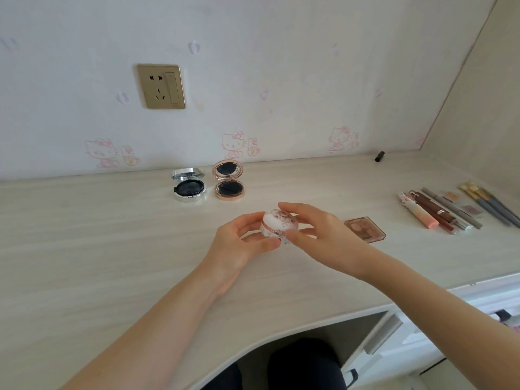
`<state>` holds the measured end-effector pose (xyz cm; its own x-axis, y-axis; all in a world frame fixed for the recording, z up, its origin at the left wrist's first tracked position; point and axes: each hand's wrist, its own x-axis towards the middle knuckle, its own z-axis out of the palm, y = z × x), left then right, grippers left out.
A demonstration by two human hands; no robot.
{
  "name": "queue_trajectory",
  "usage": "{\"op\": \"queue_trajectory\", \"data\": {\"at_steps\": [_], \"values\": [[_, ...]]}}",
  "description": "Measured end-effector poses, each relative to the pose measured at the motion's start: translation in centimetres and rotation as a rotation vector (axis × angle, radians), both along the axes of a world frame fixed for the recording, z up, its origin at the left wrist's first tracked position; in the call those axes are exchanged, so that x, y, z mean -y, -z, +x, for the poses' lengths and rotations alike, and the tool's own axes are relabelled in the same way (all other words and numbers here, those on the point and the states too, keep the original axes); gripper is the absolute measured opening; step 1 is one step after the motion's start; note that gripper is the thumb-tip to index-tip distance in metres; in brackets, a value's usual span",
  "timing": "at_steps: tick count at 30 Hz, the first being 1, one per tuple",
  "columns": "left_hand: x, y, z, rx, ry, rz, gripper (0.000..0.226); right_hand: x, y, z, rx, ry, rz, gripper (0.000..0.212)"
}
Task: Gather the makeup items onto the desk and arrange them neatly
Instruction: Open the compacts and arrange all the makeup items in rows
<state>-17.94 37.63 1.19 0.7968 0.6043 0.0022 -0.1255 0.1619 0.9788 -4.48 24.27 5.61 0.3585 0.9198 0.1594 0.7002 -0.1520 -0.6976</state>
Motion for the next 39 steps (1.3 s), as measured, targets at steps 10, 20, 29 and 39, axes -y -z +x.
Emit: {"op": "queue_trajectory", "data": {"at_steps": [10, 20, 29, 39], "values": [[0.0, 0.1, -0.9, -0.015, 0.023, 0.128, 0.056, -0.7, -0.6, 0.1, 0.317, -0.113, -0.087, 0.067], [0.0, 0.2, -0.9, -0.036, 0.015, 0.156, 0.053, -0.9, -1.2, 0.9, 0.289, -0.142, -0.137, 0.066], [-0.1, 0.3, -0.9, -0.074, -0.009, 0.253, 0.052, -1.6, -1.7, 1.7, 0.153, -0.132, -0.169, 0.059], [0.5, 0.6, -1.0, -0.257, -0.205, 0.950, 0.051, -1.8, -0.9, 1.7, 0.220, -0.146, -0.183, 0.048]]}}
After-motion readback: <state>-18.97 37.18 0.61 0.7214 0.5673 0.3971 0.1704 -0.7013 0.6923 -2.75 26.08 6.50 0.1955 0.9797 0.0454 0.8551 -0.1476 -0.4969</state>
